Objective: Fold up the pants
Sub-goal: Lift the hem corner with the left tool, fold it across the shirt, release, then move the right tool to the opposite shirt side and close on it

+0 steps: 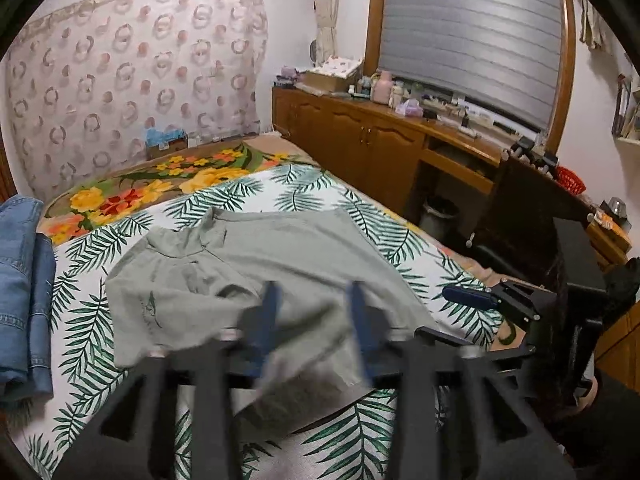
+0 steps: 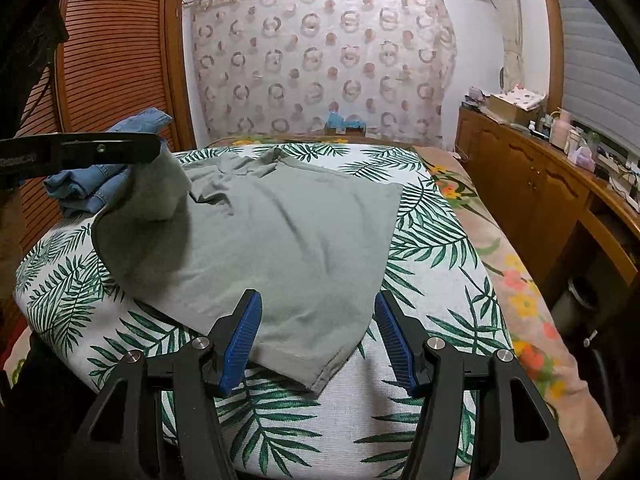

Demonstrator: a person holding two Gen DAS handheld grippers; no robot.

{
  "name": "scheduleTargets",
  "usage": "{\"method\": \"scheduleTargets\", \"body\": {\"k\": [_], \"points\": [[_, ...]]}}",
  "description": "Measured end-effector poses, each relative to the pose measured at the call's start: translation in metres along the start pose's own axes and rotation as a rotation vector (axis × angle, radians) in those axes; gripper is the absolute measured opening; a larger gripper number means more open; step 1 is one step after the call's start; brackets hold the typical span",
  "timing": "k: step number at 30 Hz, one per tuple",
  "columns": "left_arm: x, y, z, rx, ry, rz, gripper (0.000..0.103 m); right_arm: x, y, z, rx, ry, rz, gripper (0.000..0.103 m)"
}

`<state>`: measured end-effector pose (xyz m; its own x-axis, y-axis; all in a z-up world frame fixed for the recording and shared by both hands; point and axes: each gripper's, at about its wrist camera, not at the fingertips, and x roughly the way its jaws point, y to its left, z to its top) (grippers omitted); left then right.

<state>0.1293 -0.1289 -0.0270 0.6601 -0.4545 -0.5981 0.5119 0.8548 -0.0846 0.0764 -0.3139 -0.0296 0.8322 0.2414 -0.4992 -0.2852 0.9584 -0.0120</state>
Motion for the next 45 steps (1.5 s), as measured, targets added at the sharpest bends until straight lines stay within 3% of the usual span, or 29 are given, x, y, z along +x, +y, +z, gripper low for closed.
{"method": "scheduleTargets", "body": {"k": [4, 5, 10, 20, 32, 40, 45], "points": [[-0.01, 0.011, -0.005, -0.025, -0.027, 0.005, 0.072, 0.0, -0.001, 0.0, -0.005, -0.001, 0.003, 0.061], [-0.011, 0.013, -0.006, -0.029, -0.032, 0.012, 0.073, 0.0, -0.001, -0.001, -0.007, 0.0, 0.004, 0.061], [-0.01, 0.027, -0.018, -0.04, -0.017, 0.078, 0.073, 0.003, 0.001, 0.0, -0.017, 0.004, 0.02, 0.061], [0.015, 0.064, -0.058, -0.116, 0.091, 0.179, 0.073, 0.009, 0.008, 0.011, -0.037, -0.005, 0.046, 0.053], [0.027, 0.075, -0.083, -0.138, 0.14, 0.189, 0.073, 0.029, 0.017, 0.02, -0.062, 0.022, 0.107, 0.05], [0.033, 0.082, -0.086, -0.16, 0.169, 0.19, 0.073, 0.05, 0.016, 0.018, -0.075, 0.094, 0.158, 0.036], [0.035, 0.085, -0.087, -0.179, 0.173, 0.177, 0.073, 0.06, 0.017, 0.024, -0.068, 0.125, 0.185, 0.034]]}}
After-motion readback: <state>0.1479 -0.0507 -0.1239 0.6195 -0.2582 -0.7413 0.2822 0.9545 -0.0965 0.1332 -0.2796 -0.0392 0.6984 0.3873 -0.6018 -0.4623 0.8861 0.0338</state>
